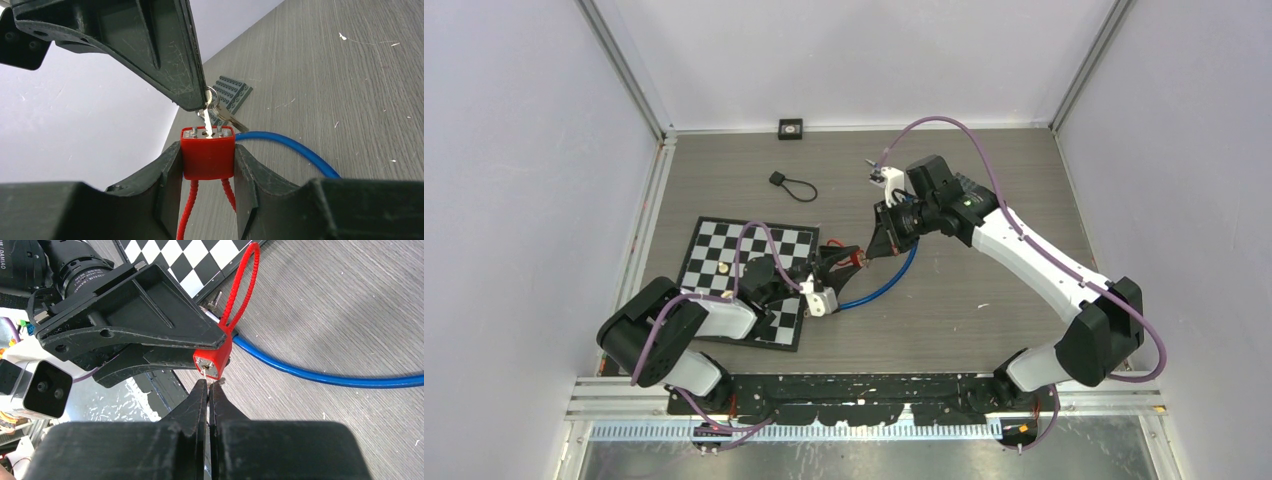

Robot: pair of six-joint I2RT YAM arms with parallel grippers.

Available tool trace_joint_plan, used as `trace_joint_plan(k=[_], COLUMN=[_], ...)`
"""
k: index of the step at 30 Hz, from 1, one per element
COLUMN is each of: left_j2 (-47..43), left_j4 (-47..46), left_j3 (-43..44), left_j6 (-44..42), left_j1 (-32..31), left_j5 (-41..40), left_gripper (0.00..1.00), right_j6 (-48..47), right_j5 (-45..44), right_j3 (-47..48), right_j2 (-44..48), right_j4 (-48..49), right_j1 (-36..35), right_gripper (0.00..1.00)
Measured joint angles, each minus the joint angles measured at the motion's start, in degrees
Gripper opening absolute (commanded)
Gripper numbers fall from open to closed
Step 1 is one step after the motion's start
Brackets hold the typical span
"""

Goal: Unlock with the key

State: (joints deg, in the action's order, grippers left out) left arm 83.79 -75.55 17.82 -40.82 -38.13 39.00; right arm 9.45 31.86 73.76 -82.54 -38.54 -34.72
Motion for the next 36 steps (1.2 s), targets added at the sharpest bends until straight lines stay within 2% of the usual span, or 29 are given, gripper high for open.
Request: trace_joint_plan(k=[36], left_j2=[0.0], left_j4=[5.75], left_j3=[1.53], left_j6=[1.18], left_j1=[0.0], left_j5=[-2.16], left_gripper=[0.0], right_j6=[2.82], right_j5=[-6.75], right_j3=[0.76], right_j2=[-2.14], right_j4=[0.55], right_j1=[-1.62], right_gripper=[0.0])
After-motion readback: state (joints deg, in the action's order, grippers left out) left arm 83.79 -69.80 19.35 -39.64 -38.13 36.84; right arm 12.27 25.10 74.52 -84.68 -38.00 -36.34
